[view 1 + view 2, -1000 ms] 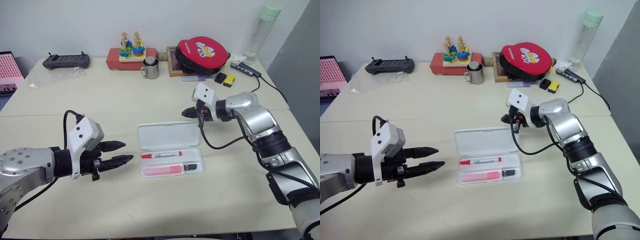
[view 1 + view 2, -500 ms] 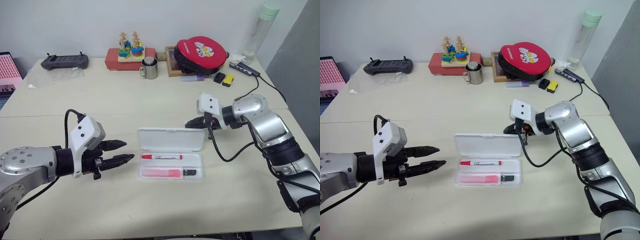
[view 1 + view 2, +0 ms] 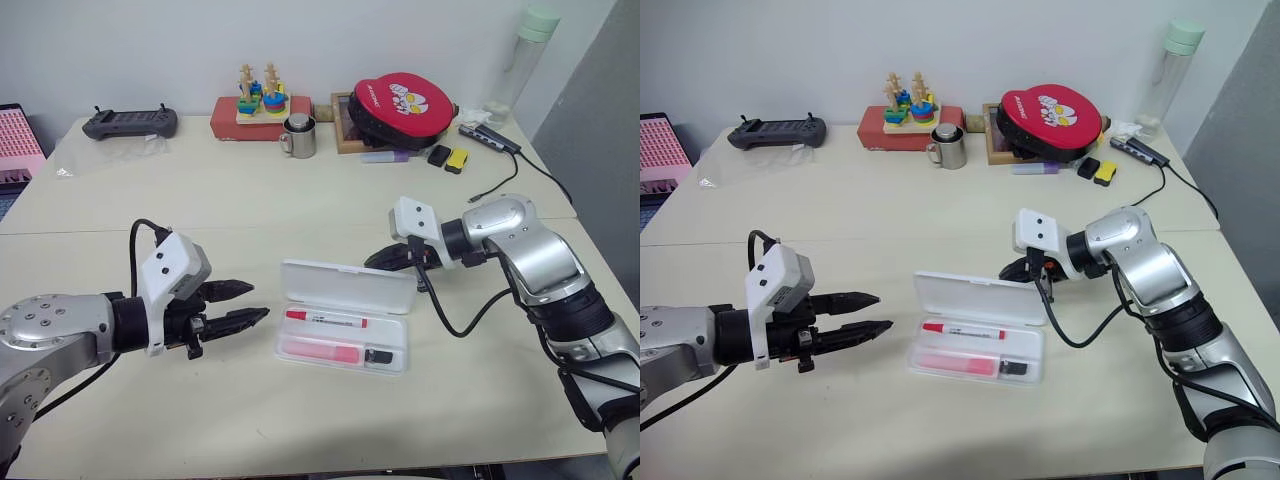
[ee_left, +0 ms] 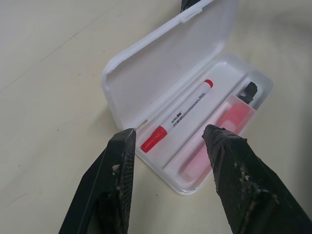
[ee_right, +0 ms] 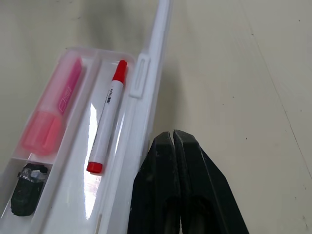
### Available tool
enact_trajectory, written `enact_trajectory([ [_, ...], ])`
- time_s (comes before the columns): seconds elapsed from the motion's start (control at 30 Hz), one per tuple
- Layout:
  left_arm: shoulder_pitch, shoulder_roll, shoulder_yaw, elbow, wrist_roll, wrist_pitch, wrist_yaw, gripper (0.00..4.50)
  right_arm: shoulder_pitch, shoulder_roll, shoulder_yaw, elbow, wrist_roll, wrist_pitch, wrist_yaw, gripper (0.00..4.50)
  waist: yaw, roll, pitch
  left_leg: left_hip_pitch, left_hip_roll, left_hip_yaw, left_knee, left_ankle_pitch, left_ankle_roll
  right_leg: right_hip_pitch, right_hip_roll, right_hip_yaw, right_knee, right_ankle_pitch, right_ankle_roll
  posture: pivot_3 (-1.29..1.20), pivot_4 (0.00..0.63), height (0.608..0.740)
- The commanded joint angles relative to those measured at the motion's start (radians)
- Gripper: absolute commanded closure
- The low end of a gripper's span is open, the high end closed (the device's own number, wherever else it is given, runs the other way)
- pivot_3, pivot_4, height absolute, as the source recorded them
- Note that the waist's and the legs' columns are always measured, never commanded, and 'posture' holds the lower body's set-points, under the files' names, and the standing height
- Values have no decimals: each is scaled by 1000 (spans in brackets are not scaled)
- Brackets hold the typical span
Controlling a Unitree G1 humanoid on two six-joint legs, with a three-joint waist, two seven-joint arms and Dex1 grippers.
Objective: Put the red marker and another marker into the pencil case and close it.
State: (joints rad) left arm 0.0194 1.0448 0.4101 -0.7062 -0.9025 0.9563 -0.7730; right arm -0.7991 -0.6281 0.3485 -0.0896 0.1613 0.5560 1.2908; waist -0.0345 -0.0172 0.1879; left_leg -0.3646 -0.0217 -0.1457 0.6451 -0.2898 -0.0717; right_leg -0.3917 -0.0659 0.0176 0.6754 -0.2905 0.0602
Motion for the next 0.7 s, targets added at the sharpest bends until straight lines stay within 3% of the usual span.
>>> enact_trajectory([
  [0.03,-3,-2,7,-11,-5,-11,3,2117,6,-20,-9,-87,45,22,30,4453,0,0,0,0,0,0,0,0,0,0,0,0,0,0,0,0,150,740],
  [0.7,-8,44,40,-14,-59,4,-48,2117,103,-24,97,-136,68,59,35,4453,1,0,0,0,0,0,0,0,0,0,0,0,0,0,0,0,150,740],
])
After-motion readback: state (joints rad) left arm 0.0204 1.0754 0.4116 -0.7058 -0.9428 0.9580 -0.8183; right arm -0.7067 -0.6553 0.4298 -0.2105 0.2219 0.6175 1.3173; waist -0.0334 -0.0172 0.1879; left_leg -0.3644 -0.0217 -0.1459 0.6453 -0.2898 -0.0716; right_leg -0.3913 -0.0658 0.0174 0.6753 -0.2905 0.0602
